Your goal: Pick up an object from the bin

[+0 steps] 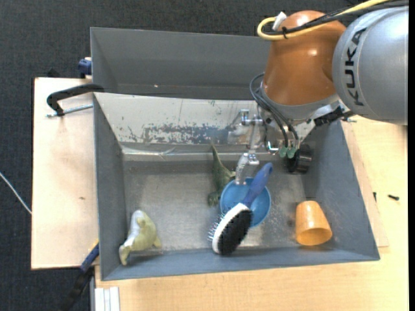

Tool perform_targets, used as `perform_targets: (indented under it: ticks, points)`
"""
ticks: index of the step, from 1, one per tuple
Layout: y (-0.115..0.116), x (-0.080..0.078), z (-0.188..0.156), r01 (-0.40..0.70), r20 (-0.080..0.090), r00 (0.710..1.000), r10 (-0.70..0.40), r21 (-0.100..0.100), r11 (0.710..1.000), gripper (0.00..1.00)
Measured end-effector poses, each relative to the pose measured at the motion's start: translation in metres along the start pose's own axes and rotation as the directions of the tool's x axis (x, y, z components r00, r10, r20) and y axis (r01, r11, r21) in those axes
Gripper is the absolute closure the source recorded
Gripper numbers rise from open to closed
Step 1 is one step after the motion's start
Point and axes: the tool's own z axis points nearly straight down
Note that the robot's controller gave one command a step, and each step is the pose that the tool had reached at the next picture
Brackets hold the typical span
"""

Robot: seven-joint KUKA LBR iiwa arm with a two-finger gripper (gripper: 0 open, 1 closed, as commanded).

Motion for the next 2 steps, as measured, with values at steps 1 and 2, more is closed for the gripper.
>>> perform_targets:
  ticks: [1,2]
  points:
    - [-0.0285,-0.0066,0.1349,0.055,0.001,0.998,-0.055,-0.003,0.998,0.0]
    - [-0.0278,-0.0068,0.1325,0.057,0.001,0.998,-0.057,-0.003,0.998,1.0]
